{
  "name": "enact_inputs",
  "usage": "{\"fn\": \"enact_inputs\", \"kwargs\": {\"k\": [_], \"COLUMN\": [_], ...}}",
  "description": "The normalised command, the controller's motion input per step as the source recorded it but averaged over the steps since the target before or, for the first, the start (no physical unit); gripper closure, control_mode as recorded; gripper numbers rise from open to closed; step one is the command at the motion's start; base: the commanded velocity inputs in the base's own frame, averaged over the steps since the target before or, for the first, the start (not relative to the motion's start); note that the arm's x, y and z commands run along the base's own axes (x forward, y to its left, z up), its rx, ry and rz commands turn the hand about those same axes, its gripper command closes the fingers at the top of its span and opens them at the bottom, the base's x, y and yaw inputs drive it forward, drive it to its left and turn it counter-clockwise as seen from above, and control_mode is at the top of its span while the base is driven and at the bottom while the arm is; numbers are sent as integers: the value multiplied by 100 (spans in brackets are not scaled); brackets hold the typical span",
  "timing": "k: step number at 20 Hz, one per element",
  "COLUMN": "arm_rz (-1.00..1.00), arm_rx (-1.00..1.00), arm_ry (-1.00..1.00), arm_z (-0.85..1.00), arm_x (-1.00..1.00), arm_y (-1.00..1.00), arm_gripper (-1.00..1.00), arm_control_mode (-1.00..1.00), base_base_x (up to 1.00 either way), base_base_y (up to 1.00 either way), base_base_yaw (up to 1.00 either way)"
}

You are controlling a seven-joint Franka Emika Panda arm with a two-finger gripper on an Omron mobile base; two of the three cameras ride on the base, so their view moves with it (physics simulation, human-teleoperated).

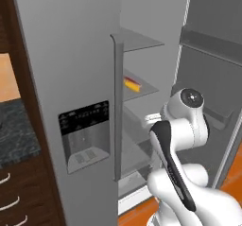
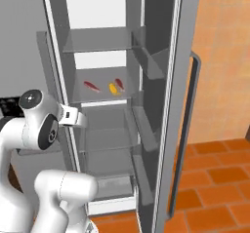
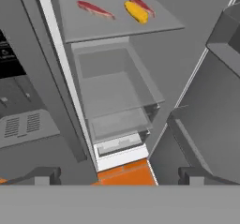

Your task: Place one corn and one steak in each tupperware on the nearby counter, to pack two identical lunches.

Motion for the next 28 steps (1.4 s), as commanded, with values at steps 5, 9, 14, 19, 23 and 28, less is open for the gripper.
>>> {"fn": "enact_inputs", "kwargs": {"k": [5, 9, 14, 19, 23, 28], "arm_rz": [0, 0, 0, 0, 0, 0], "arm_rx": [0, 0, 0, 0, 0, 0], "arm_ry": [0, 0, 0, 1, 0, 4], "arm_z": [0, 0, 0, 28, 80, 13], "arm_x": [0, 0, 0, 25, 48, 63], "arm_y": [0, 0, 0, -2, -6, -8], "arm_gripper": [-100, -100, -100, -100, -100, -100], "arm_control_mode": [100, 100, 100, -100, -100, -100], "base_base_x": [51, 64, 27, 30, 0, 0], "base_base_y": [-15, -2, -45, 0, 0, 0], "base_base_yaw": [2, 0, 1, 0, 0, 0]}}
